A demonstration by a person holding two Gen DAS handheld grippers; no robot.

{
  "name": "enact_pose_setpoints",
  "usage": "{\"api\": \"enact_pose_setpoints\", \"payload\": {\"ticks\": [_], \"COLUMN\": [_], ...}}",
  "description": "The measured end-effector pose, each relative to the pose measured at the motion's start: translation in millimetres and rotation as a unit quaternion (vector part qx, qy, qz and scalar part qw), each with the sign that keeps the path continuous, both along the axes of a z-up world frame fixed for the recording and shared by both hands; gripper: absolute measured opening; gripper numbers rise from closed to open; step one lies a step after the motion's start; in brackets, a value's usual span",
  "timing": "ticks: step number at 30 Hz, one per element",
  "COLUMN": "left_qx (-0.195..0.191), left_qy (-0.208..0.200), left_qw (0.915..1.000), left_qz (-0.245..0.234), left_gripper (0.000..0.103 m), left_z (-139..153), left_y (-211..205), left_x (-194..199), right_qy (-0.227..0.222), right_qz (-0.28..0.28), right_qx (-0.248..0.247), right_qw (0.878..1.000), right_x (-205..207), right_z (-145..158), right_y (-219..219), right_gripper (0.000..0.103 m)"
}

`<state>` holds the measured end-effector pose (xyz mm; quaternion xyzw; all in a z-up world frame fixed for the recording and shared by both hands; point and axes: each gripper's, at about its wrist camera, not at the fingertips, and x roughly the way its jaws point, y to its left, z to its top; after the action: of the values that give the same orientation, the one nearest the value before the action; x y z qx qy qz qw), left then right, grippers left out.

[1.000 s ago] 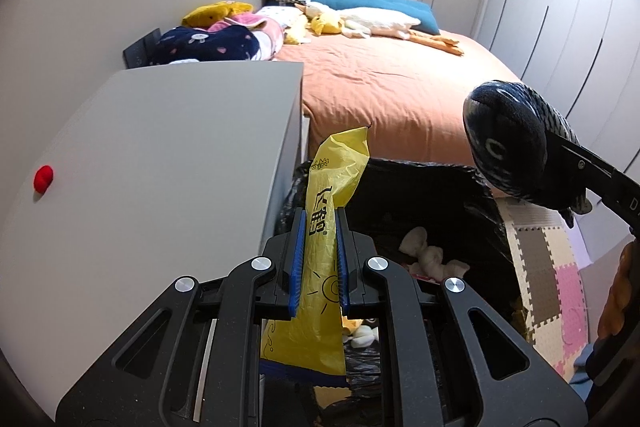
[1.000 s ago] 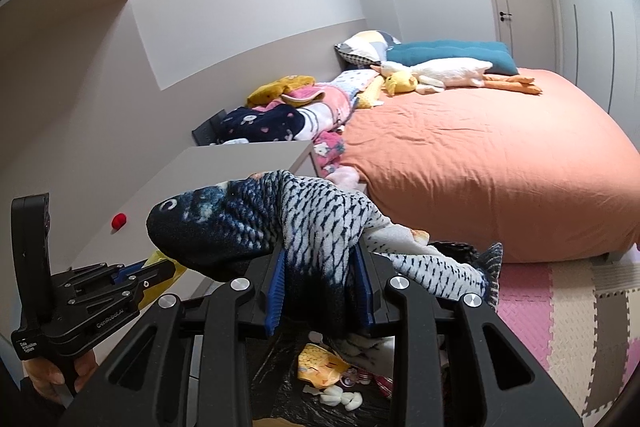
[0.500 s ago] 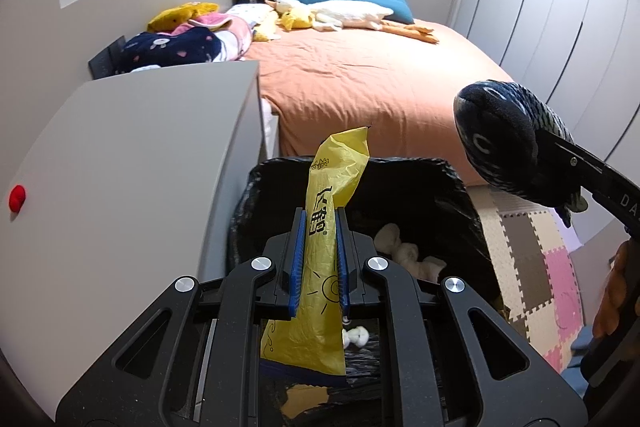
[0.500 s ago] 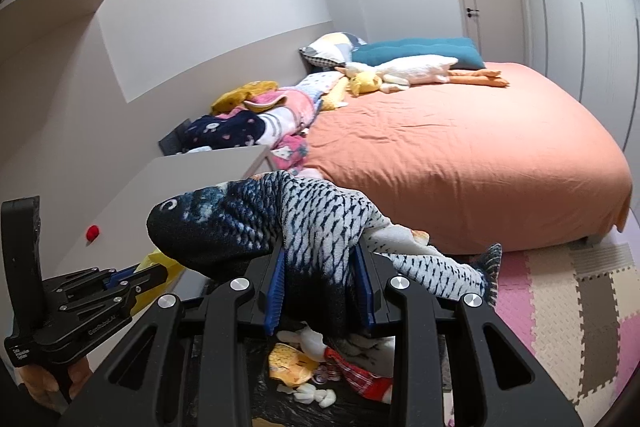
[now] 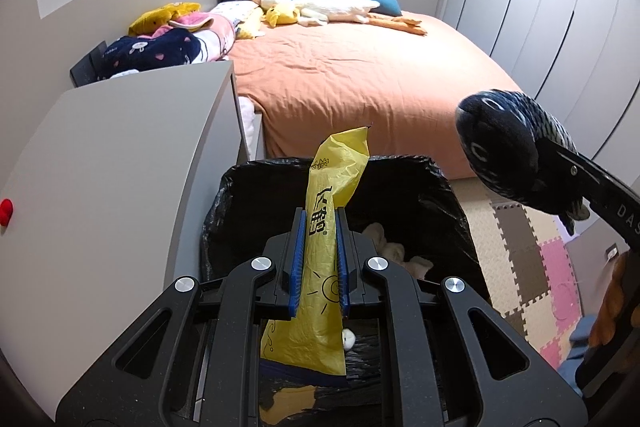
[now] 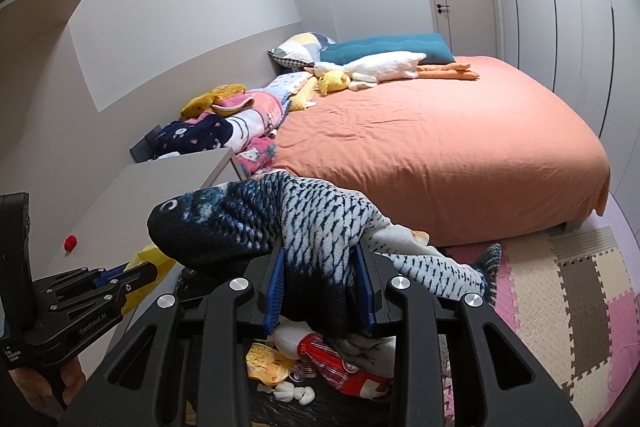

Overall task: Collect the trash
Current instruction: 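Carry the wrapper and fish plush over the black bin and open both tools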

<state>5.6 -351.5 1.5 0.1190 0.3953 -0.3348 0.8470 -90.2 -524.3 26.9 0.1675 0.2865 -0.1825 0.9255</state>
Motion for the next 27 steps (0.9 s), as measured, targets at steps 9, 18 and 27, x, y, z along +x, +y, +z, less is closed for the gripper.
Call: {"api": "enact_pose_setpoints", "payload": {"ticks": [9,18,27], "left_qx": [0.008,0.011,0.020], "left_qy": [0.004,0.006,-0.032], "left_qw": [1.0000,0.9999,0.9986], "left_qz": [-0.003,-0.002,0.037], "left_gripper": [0.013,0.013,0.097], "left_z": [-5.4,-5.6,1.8], "left_y": [-5.5,-5.2,1.9], "left_x": [0.5,3.0,5.3], "right_qy": [0.011,0.018,0.003], "right_qz": [-0.007,-0.002,-0.010], "right_qx": [-0.001,-0.005,-0.035], "right_qw": [1.000,1.000,0.999], "right_x": [3.4,8.6,7.4], "right_z": [-4.7,-2.7,11.1], "right_y": [-0.5,0.5,8.7], "right_gripper": [0.033,0.037,0.075]}}
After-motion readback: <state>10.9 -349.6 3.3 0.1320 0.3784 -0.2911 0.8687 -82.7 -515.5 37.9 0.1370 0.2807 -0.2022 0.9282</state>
